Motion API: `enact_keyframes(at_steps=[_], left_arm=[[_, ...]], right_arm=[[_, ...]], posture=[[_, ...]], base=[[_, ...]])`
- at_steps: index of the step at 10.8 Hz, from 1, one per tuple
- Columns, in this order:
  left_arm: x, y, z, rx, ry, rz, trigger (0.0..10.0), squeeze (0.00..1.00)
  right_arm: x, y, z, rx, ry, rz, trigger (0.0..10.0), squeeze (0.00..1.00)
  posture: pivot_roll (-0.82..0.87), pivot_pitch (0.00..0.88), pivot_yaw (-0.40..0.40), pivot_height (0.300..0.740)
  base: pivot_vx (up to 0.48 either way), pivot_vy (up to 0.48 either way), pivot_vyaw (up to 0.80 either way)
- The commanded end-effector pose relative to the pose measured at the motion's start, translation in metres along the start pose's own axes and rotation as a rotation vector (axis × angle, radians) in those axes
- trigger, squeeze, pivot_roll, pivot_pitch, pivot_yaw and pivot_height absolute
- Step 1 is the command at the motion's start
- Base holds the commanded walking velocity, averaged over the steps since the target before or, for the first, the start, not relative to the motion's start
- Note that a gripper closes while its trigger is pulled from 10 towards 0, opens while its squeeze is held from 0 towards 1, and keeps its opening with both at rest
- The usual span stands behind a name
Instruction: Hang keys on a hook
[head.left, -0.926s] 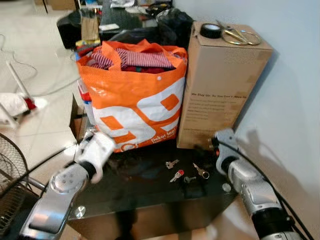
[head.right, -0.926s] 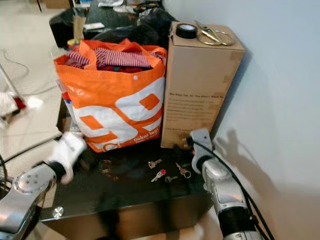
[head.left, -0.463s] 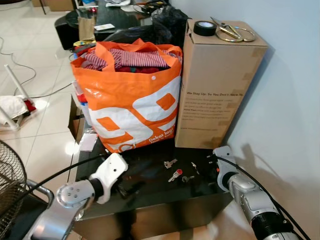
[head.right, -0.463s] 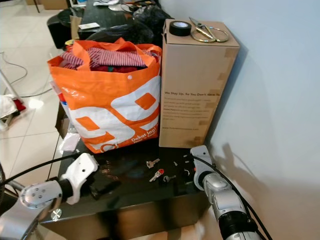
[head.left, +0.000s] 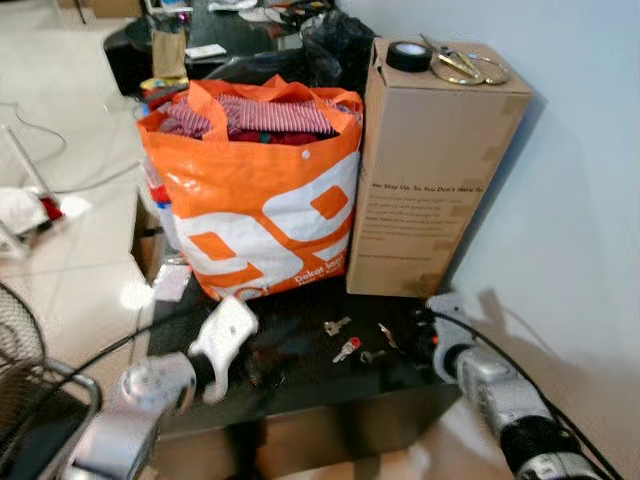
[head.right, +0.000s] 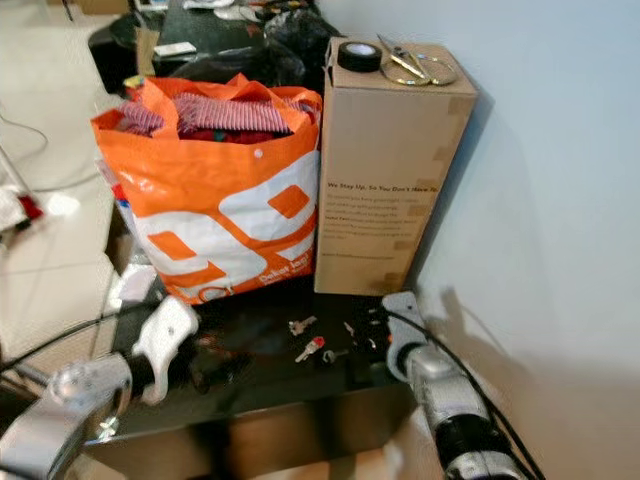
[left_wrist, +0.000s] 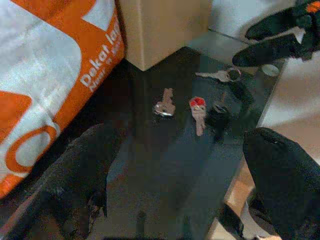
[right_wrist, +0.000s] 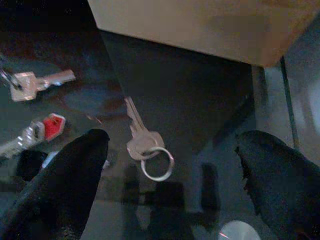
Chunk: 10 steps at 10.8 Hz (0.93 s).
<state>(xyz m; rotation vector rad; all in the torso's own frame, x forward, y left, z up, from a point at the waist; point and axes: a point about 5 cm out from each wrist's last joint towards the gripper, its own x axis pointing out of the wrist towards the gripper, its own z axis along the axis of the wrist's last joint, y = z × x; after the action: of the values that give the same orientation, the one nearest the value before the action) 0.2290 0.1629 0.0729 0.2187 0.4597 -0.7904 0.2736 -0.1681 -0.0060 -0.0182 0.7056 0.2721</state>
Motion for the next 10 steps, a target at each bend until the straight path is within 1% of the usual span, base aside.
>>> enact_keyframes(at_steps=[1, 2, 3, 4, 5, 6, 7, 8, 9, 10], left_arm=[[0.0, 0.002, 0.004, 0.002, -0.007, -0.011, 10.0, 0.3], [0.002, -0.002, 0.005, 0.031, 0.018, -0.072, 10.0, 0.18], [0.004, -0.005, 0.004, 0.073, 0.046, -0.11, 10.0, 0.13], [0.007, -0.003, 0.005, 0.104, 0.078, -0.137, 10.0, 0.06], [0.009, -0.003, 0.003, 0.104, 0.1, -0.143, 10.0, 0.03], [0.009, -0.006, -0.002, 0.09, 0.141, -0.173, 10.0, 0.04], [0.008, -0.007, -0.003, 0.095, 0.15, -0.183, 10.0, 0.03], [0.007, -0.007, -0.004, 0.093, 0.153, -0.187, 10.0, 0.03], [0.007, -0.007, -0.004, 0.094, 0.155, -0.187, 10.0, 0.04], [0.007, -0.007, -0.003, 0.095, 0.155, -0.186, 10.0, 0.03]], right_arm=[[0.001, 0.001, 0.003, 0.027, -0.014, 0.003, 10.0, 0.0], [0.005, 0.003, -0.001, 0.04, 0.002, 0.011, 10.0, 0.0], [0.006, 0.002, -0.004, 0.062, 0.023, 0.004, 10.0, 0.0], [0.009, 0.005, -0.007, 0.085, 0.048, 0.035, 10.0, 0.0], [0.01, 0.005, -0.01, 0.089, 0.066, 0.037, 10.0, 0.0], [0.011, 0.004, -0.011, 0.158, 0.067, 0.044, 10.0, 0.0], [0.012, 0.005, -0.01, 0.193, 0.068, 0.062, 10.0, 0.0], [0.012, 0.004, -0.009, 0.227, 0.06, 0.074, 6.1, 0.0], [0.012, 0.003, -0.011, 0.233, 0.065, 0.066, 2.8, 0.0], [0.012, 0.003, -0.011, 0.237, 0.066, 0.067, 1.1, 0.0]], posture=[[0.01, 0.0, -0.032, 0.74], [0.01, 0.0, -0.034, 0.74], [0.04, 0.0, -0.053, 0.74], [0.04, 0.0, -0.06, 0.74], [0.04, 0.0, -0.062, 0.74], [0.04, 0.0, -0.064, 0.74], [0.04, 0.0, -0.063, 0.74], [0.04, 0.0, -0.065, 0.74], [0.04, 0.0, -0.067, 0.74], [0.05, 0.0, -0.07, 0.74]], base=[[0.0, 0.0, 0.0], [0.0, 0.0, 0.0], [0.0, 0.0, 0.0], [0.0, 0.0, 0.0], [0.0, 0.0, 0.0], [0.0, 0.0, 0.0], [0.0, 0.0, 0.0], [0.0, 0.0, 0.0], [0.0, 0.0, 0.0], [0.0, 0.0, 0.0]])
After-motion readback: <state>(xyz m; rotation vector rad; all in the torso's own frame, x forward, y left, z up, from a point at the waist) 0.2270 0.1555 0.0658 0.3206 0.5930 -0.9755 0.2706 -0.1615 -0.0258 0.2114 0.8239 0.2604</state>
